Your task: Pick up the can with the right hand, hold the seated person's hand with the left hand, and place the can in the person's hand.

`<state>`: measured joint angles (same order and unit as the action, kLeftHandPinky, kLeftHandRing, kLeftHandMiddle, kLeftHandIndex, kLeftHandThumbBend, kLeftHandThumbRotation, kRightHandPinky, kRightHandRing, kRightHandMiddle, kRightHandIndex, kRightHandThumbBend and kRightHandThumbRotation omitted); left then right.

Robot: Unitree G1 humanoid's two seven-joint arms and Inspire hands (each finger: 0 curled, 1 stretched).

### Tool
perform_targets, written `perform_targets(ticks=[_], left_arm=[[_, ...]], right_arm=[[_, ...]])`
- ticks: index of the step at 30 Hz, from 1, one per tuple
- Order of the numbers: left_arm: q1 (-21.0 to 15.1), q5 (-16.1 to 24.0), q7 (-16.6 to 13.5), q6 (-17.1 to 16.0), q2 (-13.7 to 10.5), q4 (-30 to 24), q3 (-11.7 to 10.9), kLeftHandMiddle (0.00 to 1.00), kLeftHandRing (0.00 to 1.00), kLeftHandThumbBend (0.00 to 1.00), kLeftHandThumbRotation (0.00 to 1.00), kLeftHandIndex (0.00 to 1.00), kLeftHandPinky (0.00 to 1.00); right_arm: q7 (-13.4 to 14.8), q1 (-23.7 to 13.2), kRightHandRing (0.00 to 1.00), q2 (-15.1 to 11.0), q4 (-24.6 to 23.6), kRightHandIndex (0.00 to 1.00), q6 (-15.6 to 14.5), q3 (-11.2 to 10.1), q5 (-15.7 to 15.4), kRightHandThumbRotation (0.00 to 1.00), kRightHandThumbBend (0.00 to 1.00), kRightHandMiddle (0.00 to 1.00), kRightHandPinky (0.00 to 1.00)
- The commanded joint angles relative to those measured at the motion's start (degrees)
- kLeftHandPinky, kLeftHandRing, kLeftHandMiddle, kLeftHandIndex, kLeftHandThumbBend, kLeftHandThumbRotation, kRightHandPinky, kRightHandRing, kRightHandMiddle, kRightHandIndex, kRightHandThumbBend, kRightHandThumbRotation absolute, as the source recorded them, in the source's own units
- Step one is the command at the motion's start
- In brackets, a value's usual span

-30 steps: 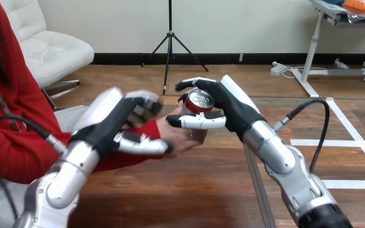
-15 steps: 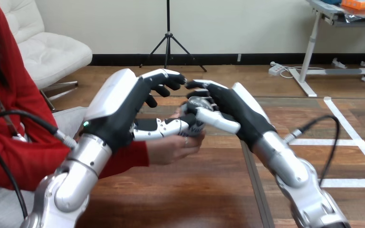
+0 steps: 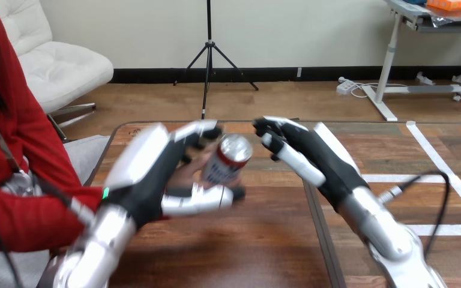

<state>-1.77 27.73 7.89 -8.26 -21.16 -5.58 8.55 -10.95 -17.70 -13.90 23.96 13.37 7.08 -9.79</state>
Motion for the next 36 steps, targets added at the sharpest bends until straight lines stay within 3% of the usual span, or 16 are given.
perform_targets(ticks=[1, 8, 11, 18, 24, 29, 33, 36], left_arm=[[1.5, 0.6, -1.3, -1.7, -0.8, 1.0, 0.3, 0.87, 0.84, 1.00, 0.68, 0.85, 0.77], [4.2, 0.5, -2.2, -3.5, -0.9, 1.4, 0.6, 0.89, 0.87, 0.98, 0.78, 0.88, 0.80], [5.5, -0.4, -2.1, -4.3, -0.7, 1.6, 0.5, 0.91, 0.89, 0.93, 0.88, 0.89, 0.80], [9.4, -4.8, -1.8, -6.6, 1.0, 1.3, -0.3, 0.92, 0.92, 0.79, 0.98, 0.91, 0.78], [13.2, -11.4, -0.6, -8.9, 2.5, 0.6, -0.8, 0.94, 0.94, 0.68, 0.99, 0.93, 0.81], [16.1, -14.9, -0.8, -11.5, 3.6, 0.1, -0.8, 0.93, 0.93, 0.70, 1.00, 0.93, 0.84], [18.6, -16.1, -1.7, -15.3, 4.5, 0.1, -0.7, 0.91, 0.91, 0.74, 1.00, 0.91, 0.83], [19.9, -17.7, -1.7, -18.7, 5.2, 0.6, -0.7, 0.89, 0.88, 0.70, 1.00, 0.89, 0.82]], right_arm=[[-0.2, 0.4, 0.83, -0.5, -4.7, 0.83, 3.1, -1.6, 1.7, 1.00, 0.96, 0.85, 0.73], [-0.3, 3.4, 0.84, -1.1, -5.8, 0.84, 6.5, -2.5, 2.9, 1.00, 0.91, 0.85, 0.73], [-0.8, 4.9, 0.84, -1.0, -6.6, 0.85, 7.2, -3.2, 4.5, 1.00, 0.91, 0.86, 0.74], [-2.2, 10.0, 0.83, -0.7, -10.4, 0.86, 7.5, -4.8, 9.2, 1.00, 0.95, 0.86, 0.76], [-3.3, 15.5, 0.84, 0.0, -14.0, 0.87, 8.6, -5.8, 12.5, 1.00, 0.97, 0.86, 0.77], [-4.6, 20.0, 0.85, 1.0, -16.0, 0.87, 10.2, -6.2, 15.8, 1.00, 0.98, 0.86, 0.79], [-5.8, 24.0, 0.86, 2.3, -15.7, 0.86, 14.0, -6.2, 18.1, 1.00, 0.97, 0.86, 0.79], [-6.6, 26.6, 0.84, 3.3, -15.8, 0.85, 16.4, -6.0, 19.5, 1.00, 0.95, 0.86, 0.79]])
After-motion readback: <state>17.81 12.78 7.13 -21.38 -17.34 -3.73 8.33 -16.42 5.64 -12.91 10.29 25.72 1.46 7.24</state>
